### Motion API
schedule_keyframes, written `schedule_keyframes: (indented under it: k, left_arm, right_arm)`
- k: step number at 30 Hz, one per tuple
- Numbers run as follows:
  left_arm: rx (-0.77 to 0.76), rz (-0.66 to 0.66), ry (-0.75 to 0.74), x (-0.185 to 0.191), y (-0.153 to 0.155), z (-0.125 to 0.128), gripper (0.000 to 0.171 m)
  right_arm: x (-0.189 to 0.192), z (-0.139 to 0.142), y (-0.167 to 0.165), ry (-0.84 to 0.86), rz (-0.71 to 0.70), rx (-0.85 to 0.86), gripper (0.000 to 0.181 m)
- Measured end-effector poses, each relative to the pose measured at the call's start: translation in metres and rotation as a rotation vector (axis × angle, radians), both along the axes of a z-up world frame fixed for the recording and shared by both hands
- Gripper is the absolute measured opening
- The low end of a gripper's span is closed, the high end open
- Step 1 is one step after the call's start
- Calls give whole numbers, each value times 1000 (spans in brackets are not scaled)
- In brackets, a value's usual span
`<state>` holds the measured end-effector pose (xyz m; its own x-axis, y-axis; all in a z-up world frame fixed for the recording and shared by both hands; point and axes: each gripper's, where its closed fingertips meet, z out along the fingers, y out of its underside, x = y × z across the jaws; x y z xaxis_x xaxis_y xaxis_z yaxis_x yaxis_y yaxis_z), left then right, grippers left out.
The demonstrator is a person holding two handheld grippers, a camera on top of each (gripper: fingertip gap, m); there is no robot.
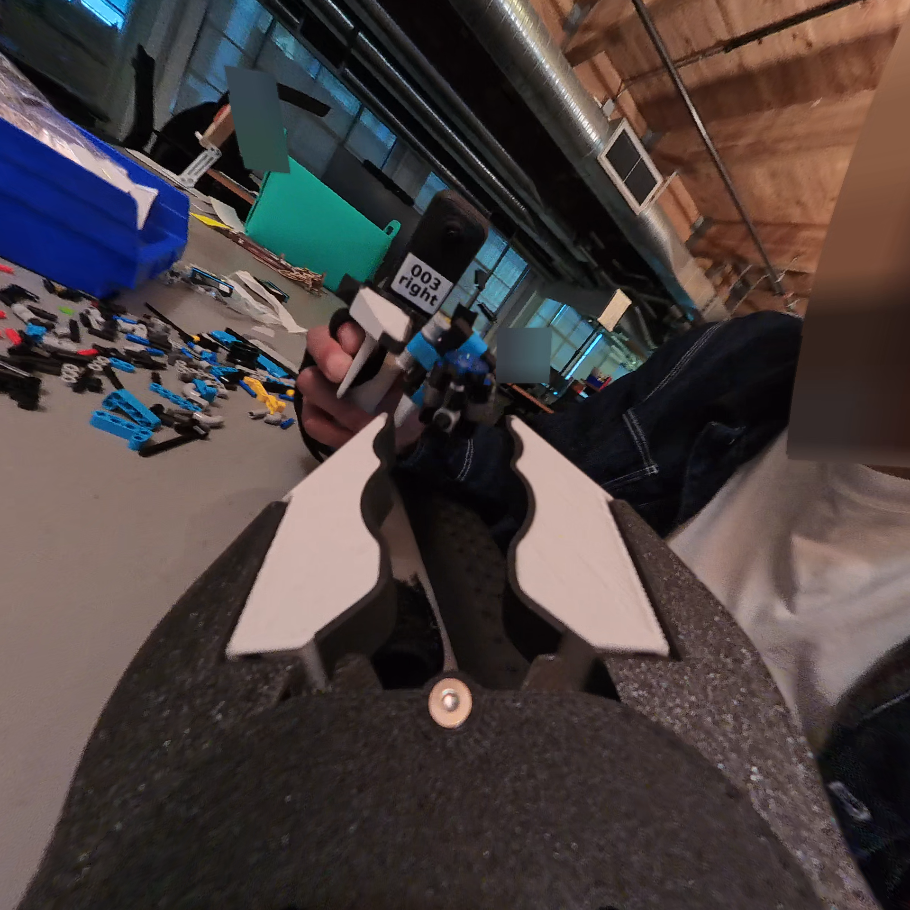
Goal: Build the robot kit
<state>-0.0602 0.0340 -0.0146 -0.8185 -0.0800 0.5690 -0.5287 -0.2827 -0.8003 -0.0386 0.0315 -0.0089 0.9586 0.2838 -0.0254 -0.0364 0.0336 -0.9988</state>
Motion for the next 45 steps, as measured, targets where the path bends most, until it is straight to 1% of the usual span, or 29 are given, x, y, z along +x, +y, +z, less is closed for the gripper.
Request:
schedule_keyframes:
  k: [2,5,7,8,9,11,14,16,18,19,20,24,25,28,30,33,38,39,40,43,44,45]
  left_arm:
    - [20,11,-4,0,1,-2,29]
    - [42,38,33,6,7,-7,28]
    - [76,73,10,10,10,-11,28]
    - [104,104,-15,13,11,-13,28]
    - [132,137,-45,15,13,-14,28]
    - [208,199,-115,19,16,-16,28]
    - [389,282,-282,19,13,-26,28]
    - [468,317,-390,17,7,-27,28]
    - [484,328,-443,14,2,-24,28]
    - [491,334,-458,13,1,-24,28]
    - [499,345,-476,13,1,-23,28]
    - [551,351,-565,8,-2,-21,28]
    - [573,339,-583,5,-4,-23,28]
    - [598,323,-615,0,-5,-22,28]
    - [611,310,-609,-2,-3,-23,28]
    - [642,296,-580,-1,-2,-31,28]
    - [665,273,-546,1,-5,-43,27]
    - [673,268,-544,1,-6,-44,27]
    - [683,267,-543,1,-6,-46,27]
    - [731,260,-524,3,-7,-56,27]
    - [743,255,-512,3,-8,-59,27]
    - [749,247,-499,3,-9,-62,27]
  right_arm:
    - [0,-7,3,-18,-8,-28,16]
    - [7,-15,7,-57,-58,-64,16]
    - [9,-22,9,-10,-68,-106,17]
    - [8,-24,10,51,-44,-126,26]
    - [6,-24,11,133,-3,-139,42]
    - [5,-23,11,347,91,-167,66]
    - [10,-26,15,652,190,-210,86]
    - [4,-34,16,824,290,-276,86]
    - [-4,-35,14,991,410,-320,86]
    - [-9,-35,12,1036,467,-341,84]
    - [-13,-35,10,1054,503,-360,77]
    - [-27,-37,3,1117,623,-427,72]
    - [-28,-31,1,1146,664,-410,65]
    - [-29,-27,-1,1154,693,-386,66]
    - [-22,-22,1,1145,666,-334,67]
    - [-7,-11,0,1142,613,-238,68]
    - [-7,-19,1,1096,555,-271,70]
    - [-7,-19,1,1094,554,-271,67]
    - [-7,-19,2,1093,549,-268,70]
    - [-6,-19,3,1079,537,-264,70]
    - [-6,-19,3,1072,534,-267,66]
    - [-8,-19,3,1065,537,-274,66]
